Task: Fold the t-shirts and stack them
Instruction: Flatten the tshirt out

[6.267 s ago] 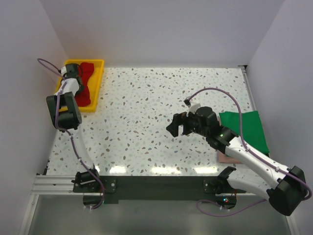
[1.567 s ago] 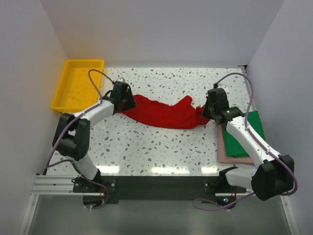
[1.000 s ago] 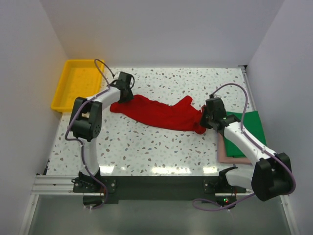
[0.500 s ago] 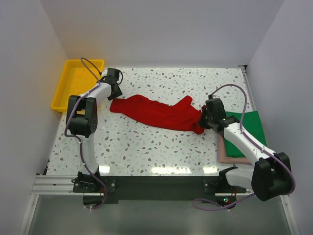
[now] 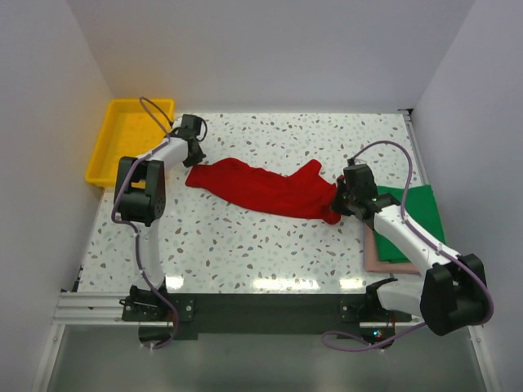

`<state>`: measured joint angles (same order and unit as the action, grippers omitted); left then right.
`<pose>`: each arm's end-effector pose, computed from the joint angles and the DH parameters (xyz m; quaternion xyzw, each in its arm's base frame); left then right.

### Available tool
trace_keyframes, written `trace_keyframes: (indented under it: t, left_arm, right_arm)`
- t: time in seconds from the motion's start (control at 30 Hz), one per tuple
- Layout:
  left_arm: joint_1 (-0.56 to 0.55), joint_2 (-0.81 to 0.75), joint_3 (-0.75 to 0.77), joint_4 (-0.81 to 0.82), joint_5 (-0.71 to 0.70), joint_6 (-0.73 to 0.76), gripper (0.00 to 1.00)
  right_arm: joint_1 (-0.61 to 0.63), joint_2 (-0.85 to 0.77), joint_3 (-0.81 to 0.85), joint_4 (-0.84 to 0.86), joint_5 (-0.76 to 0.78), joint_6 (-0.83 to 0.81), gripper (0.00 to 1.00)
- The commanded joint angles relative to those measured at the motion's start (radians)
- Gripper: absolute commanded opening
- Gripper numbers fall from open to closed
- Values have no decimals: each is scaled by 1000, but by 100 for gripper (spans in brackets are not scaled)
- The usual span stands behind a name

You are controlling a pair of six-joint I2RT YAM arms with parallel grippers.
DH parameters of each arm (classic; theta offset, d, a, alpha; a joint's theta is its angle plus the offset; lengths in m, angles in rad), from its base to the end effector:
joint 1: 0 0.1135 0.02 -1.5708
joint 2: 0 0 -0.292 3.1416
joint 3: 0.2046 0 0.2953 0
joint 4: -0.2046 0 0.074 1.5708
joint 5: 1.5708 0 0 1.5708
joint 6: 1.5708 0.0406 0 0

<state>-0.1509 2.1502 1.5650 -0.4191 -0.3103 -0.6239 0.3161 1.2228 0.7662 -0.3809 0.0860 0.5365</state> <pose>0.5105 -0.0651 0.1531 -0.2642 0.9121 0.0331 0.3117 0.2701 0.0847 0.2293 0.1179 0.9253 0.1116 0.3427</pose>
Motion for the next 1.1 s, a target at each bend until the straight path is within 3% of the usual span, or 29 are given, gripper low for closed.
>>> trace_keyframes:
  t: [0.0,0.23,0.43,0.63,0.9,0.97,1.07]
  left_arm:
    - [2,-10,0,-18,14,10,0]
    - [30,-134,46,-64,-27,49,0]
    - [65,-275,86,-58,-7,66,0]
    - [123,-345,168,3,85,67,0]
    - [250,-216,653,-56,218,43,0]
    - [301,-213,723,-55,272,12,0]
    - [341,-271,670,-15,335,-13,0]
  right_arm:
    - [1,0,7,28,0,-4,6]
    - [-5,40,134,-35,30,-3,4]
    - [-93,113,349,-90,-5,28,1]
    - [-210,299,643,-61,-116,97,0]
    - [-310,535,1109,45,-319,200,0]
    - [-315,540,1173,91,-345,217,0]
    - [-344,514,1184,114,-354,224,0]
